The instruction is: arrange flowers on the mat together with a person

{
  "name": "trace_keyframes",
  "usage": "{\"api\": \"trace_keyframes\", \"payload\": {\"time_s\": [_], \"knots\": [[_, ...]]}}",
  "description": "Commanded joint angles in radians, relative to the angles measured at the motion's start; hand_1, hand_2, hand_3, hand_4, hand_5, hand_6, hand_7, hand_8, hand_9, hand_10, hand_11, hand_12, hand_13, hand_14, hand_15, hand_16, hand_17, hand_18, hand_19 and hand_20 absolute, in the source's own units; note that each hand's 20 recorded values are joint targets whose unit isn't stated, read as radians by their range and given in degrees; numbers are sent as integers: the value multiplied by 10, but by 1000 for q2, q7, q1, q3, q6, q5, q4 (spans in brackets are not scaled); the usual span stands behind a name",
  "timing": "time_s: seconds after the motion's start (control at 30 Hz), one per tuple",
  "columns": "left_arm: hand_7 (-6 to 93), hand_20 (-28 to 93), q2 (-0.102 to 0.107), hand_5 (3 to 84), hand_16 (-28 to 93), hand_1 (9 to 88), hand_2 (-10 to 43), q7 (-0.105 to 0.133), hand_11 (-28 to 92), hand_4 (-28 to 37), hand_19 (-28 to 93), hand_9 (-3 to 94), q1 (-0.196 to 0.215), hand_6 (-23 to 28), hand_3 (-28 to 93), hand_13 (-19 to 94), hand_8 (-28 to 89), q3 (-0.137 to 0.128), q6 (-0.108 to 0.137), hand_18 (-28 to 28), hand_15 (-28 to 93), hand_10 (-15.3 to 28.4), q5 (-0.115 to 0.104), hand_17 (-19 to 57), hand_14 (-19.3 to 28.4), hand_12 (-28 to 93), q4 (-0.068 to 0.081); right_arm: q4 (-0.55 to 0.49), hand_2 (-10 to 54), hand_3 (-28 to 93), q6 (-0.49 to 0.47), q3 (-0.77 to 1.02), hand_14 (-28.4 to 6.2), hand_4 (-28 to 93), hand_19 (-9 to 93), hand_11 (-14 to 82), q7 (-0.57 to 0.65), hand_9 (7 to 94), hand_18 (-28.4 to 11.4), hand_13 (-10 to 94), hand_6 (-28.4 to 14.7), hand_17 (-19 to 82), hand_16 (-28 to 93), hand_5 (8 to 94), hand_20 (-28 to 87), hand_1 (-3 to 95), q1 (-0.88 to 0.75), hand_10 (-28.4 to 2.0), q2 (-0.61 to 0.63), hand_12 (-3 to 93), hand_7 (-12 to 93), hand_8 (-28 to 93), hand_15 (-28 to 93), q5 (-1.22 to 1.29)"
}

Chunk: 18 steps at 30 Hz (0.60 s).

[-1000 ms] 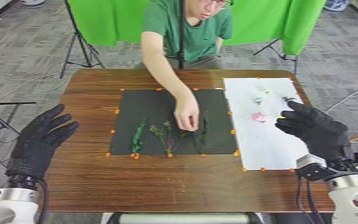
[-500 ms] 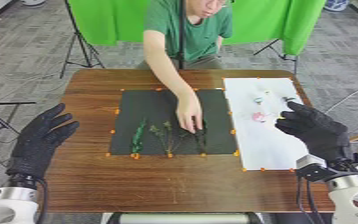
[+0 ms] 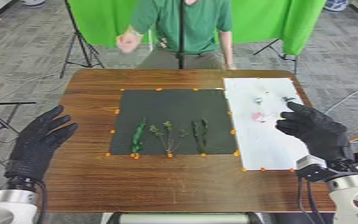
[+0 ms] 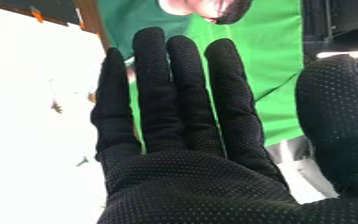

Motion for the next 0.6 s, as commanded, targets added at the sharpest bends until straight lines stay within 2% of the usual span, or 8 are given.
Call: {"api": "trace_keyframes", "payload": {"time_s": [0.03,0.17,0.27,0.33,0.4,0.47,0.6], "knots": [[229,88,-14,374,1,286,11,-1,298,-251,505,336,20,26,701,308,-98,-14,11,227,395,141,-2,-33,178,162,-5,21,-65,870,250,-113,-125,-245,613,244,-134,518,-209,480,-33,187,232,507,347,251,81,-146,163,257,232,-100,432,-311],[228,88,-10,374,1,287,11,-1,297,-251,505,337,13,26,700,309,-98,-10,8,227,395,141,1,-33,178,161,-4,64,-95,864,422,-252,-98,-278,639,278,-102,534,-192,506,-14,211,223,497,377,289,214,-116,326,251,288,-129,466,-688],[228,88,-2,374,2,286,11,4,297,-251,504,336,16,26,699,309,-97,-12,9,227,396,141,0,-33,178,162,-6,110,-95,858,431,-340,-89,-281,652,274,-42,528,-183,511,-4,220,223,492,386,302,314,-98,409,244,288,-140,478,-1026],[228,88,-2,374,1,286,11,2,298,-251,505,337,19,26,699,308,-97,-11,10,227,396,140,-1,-33,179,162,-7,145,-95,853,470,-421,-80,-282,655,237,37,500,-180,498,-11,220,219,473,389,307,379,-87,455,227,247,-143,482,-1301],[227,88,-1,374,1,287,11,5,298,-251,505,336,22,26,699,308,-97,-8,14,227,395,140,-4,-33,179,162,-7,165,-95,857,448,-485,-72,-282,651,196,88,461,-175,476,-15,212,213,439,390,303,431,-72,493,212,207,-133,481,-1418],[227,88,5,374,1,286,11,5,298,-250,505,336,20,26,699,309,-97,-8,11,227,394,141,-3,-33,178,162,-6,175,-95,864,407,-527,-66,-283,643,168,120,419,-172,448,-14,200,212,393,390,293,464,-65,523,206,199,-133,481,-1424],[228,88,12,374,1,286,11,7,297,-250,505,336,21,26,700,309,-97,-15,14,227,394,141,-4,-33,177,162,-7,195,-95,873,326,-622,-76,-283,633,142,247,364,-174,400,-22,178,207,360,392,277,540,-61,584,206,187,-138,482,-1538]]}}
